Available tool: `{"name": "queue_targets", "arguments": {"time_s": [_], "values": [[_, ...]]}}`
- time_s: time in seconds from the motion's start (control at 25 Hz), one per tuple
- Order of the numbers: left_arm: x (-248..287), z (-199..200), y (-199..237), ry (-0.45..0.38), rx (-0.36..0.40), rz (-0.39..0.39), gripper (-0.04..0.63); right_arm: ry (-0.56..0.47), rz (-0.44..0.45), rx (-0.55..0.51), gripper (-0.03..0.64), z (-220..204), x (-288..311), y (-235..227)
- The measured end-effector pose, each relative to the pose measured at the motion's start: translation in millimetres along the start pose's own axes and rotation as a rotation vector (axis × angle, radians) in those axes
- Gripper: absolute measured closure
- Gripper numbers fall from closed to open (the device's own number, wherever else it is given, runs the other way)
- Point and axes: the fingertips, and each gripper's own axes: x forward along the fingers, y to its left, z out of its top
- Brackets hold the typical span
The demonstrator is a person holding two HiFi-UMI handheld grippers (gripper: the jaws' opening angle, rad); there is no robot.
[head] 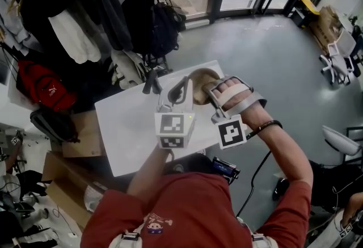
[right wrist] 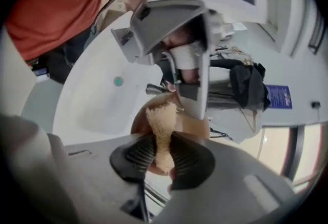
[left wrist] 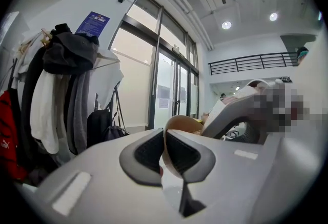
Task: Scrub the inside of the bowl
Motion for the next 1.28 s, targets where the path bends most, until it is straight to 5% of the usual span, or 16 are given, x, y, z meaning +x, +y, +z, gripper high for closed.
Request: {"name": "queue_targets", "arguments": {"time_s": [0.2, 0.4, 0.88, 1.28], "values": [[1.9, -2.3, -5.4, 0.012, 0.021, -0.010, 0.572, 0.060, 0.071, -0.286, 0.541, -9.6, 1.4, 22.1], [5.2, -1.1, -10.7, 0.008, 0.020, -0.010, 0.572, 0.065, 0.072, -0.261, 0.541, -14.8, 2.4, 22.4], [4.7, 2.7, -17.3, -0.016, 0.035, -0.021, 0.566, 0.011, 0.071, 0.152, 0.541, -19.2, 4.9, 12.5], [6.2, 2.9, -17.5, -0.029, 0.036, -0.005, 0.566, 0.032, 0.155, 0.729, 0.540, -26.0, 9.8, 2.3]]}}
